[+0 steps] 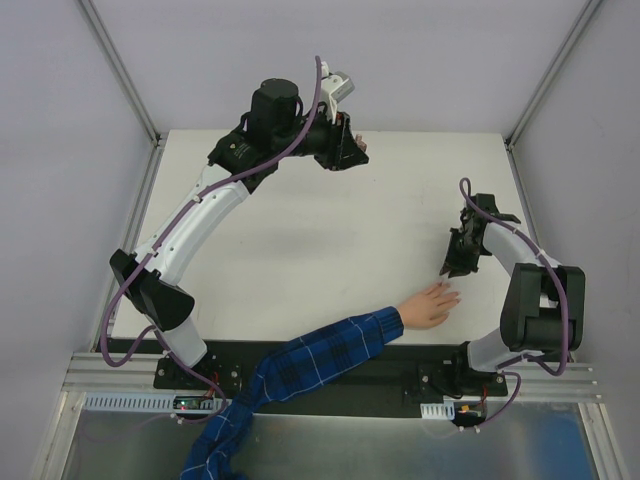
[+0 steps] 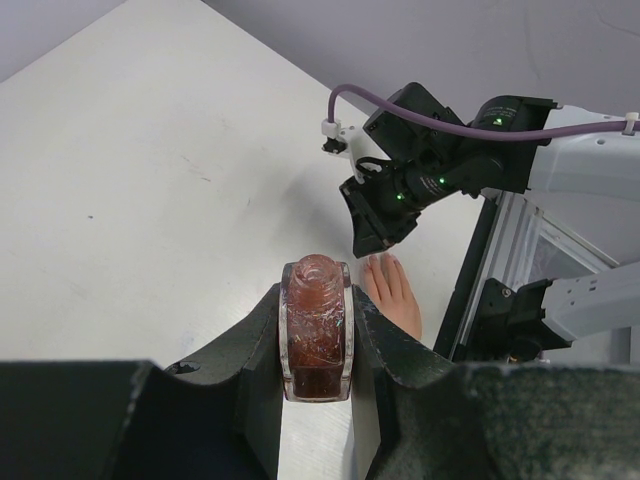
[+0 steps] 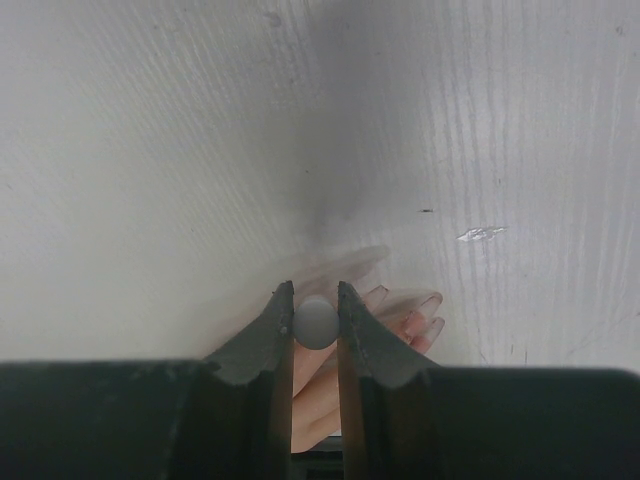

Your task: Paint the nails

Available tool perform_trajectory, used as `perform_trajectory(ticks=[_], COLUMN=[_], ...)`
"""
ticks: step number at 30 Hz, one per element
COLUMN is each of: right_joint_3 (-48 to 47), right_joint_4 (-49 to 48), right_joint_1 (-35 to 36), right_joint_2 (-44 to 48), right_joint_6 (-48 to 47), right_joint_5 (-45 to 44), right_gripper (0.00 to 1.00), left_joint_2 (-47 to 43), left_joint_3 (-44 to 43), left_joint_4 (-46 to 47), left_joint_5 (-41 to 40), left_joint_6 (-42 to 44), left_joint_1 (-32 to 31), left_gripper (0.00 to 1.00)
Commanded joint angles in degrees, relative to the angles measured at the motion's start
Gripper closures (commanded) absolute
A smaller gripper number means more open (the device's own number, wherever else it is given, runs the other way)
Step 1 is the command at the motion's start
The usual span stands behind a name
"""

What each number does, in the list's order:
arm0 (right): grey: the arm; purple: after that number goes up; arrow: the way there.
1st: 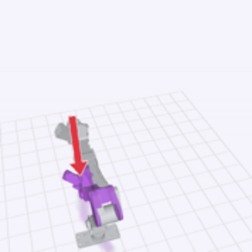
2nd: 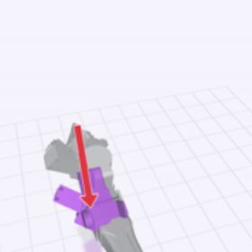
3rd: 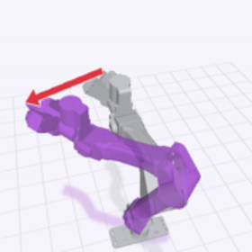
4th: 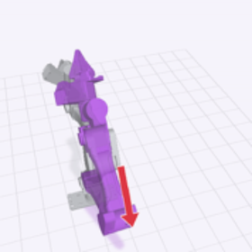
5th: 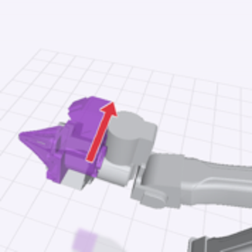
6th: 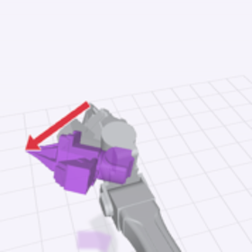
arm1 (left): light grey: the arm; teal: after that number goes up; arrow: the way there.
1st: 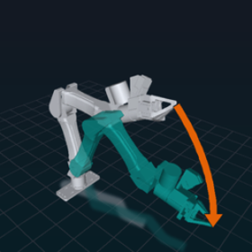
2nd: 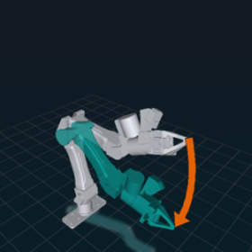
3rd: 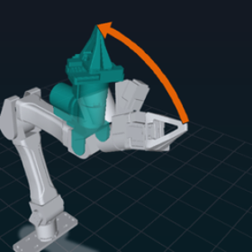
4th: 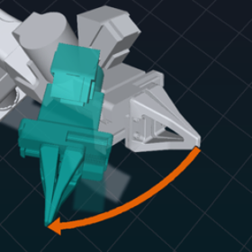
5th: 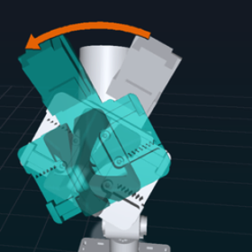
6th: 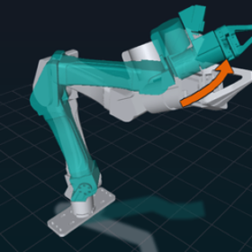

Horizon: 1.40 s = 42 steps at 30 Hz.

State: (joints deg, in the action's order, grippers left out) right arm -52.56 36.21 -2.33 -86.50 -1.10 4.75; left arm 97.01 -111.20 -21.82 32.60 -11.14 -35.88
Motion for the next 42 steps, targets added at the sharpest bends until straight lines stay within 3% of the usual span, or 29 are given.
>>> perform_trajectory(ticks=[1, 42], right_joint_3=[-2.73, -1.41], right_joint_4=[0.53, 1.32], right_joint_1=[-0.48, 1.89], right_joint_2=[-0.77, 1.68], right_joint_6=[0.31, -0.48], right_joint_5=[-0.89, 0.61], right_gripper=[1.0, 1.0], left_joint_2=[-0.77, -1.74], left_joint_3=[-2.18, -1.13], left_joint_4=[1.61, 1.61], left_joint_5=[0.89, 1.15], left_joint_6=[0.06, -0.29], left_joint_1=[0.72, 0.99], left_gripper=[1.0, 1.0])
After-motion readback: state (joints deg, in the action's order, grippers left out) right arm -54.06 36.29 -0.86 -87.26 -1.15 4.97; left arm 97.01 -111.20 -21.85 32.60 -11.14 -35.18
